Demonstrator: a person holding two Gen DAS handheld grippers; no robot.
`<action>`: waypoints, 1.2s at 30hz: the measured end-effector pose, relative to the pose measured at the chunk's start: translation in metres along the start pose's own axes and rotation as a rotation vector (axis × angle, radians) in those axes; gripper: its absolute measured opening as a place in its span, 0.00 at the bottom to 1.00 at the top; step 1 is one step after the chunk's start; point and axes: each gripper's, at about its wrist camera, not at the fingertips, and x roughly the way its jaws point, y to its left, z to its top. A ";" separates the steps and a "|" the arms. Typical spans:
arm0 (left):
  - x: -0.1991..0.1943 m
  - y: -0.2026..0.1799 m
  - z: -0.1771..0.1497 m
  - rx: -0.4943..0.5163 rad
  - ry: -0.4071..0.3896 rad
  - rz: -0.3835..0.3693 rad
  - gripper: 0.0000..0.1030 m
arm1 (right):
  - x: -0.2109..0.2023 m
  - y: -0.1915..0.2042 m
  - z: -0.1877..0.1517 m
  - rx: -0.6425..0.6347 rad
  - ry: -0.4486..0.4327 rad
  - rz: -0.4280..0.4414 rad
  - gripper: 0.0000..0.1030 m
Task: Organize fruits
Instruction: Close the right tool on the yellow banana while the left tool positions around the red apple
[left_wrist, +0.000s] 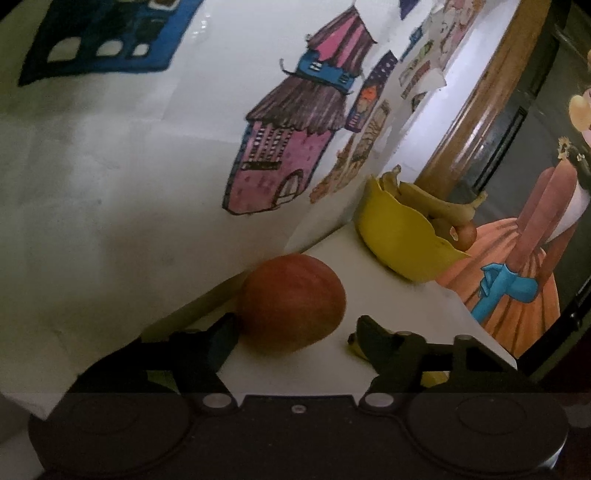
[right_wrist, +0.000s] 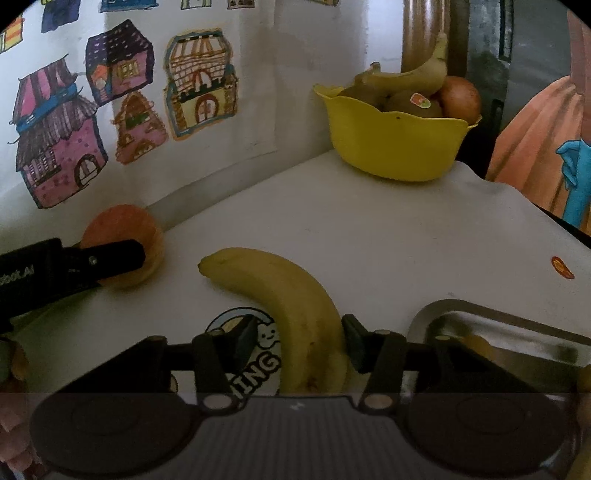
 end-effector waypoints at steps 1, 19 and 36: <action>0.000 0.000 0.000 -0.002 0.002 0.002 0.62 | 0.000 0.000 -0.001 0.005 -0.004 -0.007 0.48; 0.006 -0.003 0.000 0.025 0.059 -0.014 0.39 | -0.011 0.003 -0.009 0.017 -0.016 -0.016 0.38; 0.006 -0.020 0.002 0.050 -0.024 0.112 0.95 | 0.007 0.004 0.002 0.019 -0.028 0.011 0.53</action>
